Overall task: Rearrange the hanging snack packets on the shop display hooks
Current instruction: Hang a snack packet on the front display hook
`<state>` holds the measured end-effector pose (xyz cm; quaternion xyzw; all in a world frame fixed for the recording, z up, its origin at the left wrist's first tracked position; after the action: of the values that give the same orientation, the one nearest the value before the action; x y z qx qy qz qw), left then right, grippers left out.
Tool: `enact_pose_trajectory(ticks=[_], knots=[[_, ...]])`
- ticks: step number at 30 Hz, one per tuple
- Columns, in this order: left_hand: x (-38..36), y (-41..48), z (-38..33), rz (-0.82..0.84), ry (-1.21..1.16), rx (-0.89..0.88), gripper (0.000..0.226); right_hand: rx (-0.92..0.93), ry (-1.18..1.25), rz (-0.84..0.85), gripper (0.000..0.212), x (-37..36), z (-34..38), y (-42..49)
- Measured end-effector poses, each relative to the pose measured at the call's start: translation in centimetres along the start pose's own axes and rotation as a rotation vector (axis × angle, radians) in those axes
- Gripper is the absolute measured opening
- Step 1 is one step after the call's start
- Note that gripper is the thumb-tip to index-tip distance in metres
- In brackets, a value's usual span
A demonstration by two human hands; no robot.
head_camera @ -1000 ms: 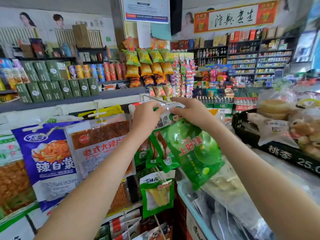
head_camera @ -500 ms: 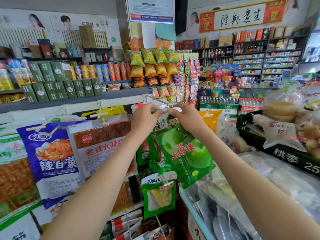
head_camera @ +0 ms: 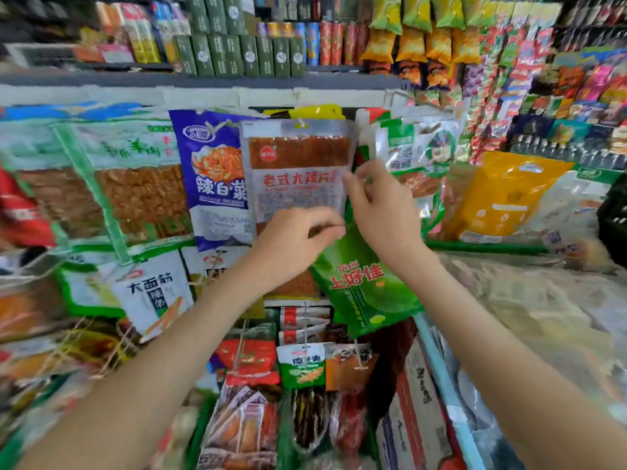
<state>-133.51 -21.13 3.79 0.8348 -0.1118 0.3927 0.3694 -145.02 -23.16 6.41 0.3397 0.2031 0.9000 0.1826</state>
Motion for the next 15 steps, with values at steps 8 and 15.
enact_pose_trajectory(ticks=[8,15], knots=[[5.9,-12.9,6.4,-0.046,0.188,0.269,0.019,0.214,0.150,0.778,0.023,-13.8,6.0,-9.9],[12.5,-27.8,11.7,-0.066,0.174,0.518,0.017,0.317,0.124,1.060,0.009,-24.7,13.9,-19.9]])
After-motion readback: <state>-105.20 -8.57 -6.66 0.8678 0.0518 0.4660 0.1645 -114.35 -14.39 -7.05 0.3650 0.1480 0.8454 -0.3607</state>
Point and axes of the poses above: each hand's wrist, its own y-axis towards the middle knuckle, its own x-axis out of the back of the hand, z = x × y, the point moved 9 cm from there along y, towards the middle knuckle, and after that the axes turned 13 degrees about -x, right-handed, at the moved point
